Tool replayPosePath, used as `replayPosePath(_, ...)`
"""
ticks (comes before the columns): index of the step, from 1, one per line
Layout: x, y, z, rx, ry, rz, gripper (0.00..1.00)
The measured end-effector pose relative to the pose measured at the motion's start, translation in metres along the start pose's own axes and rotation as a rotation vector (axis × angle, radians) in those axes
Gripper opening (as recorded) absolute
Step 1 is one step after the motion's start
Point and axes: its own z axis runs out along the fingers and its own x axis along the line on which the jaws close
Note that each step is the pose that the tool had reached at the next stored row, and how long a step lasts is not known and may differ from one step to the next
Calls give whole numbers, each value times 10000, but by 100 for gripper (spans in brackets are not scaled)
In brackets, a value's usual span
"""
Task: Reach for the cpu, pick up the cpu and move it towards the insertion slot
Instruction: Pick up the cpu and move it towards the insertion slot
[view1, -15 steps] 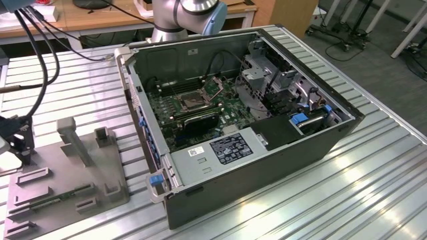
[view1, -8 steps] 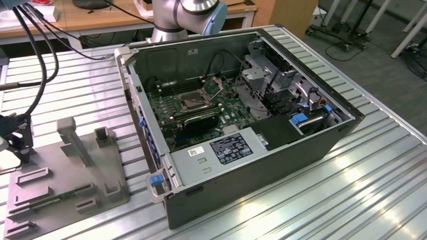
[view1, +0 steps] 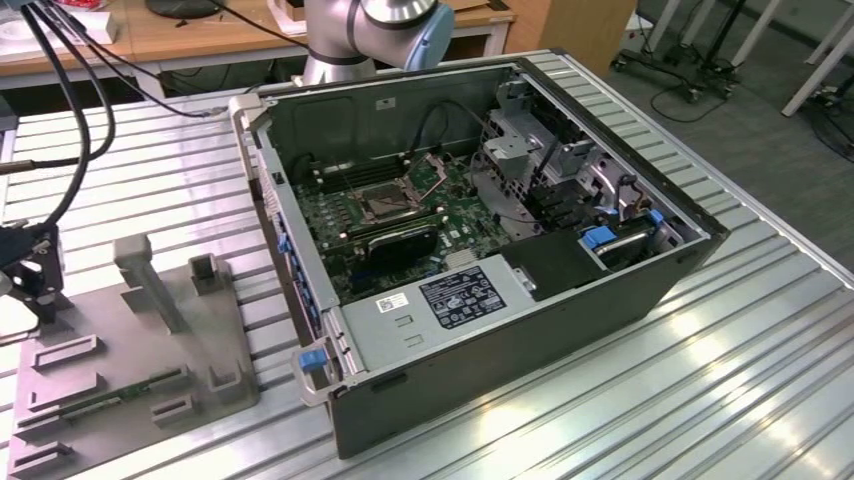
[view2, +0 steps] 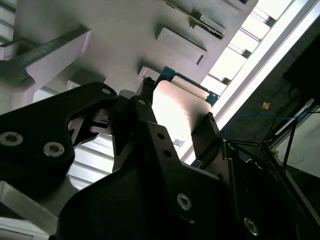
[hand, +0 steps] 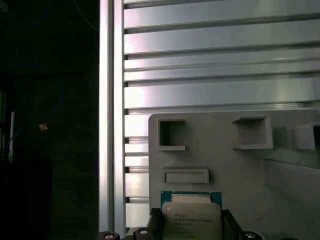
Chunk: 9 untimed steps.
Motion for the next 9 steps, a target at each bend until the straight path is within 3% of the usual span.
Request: replayPosePath(9, 1, 3, -63, -10, 1, 0, 55)
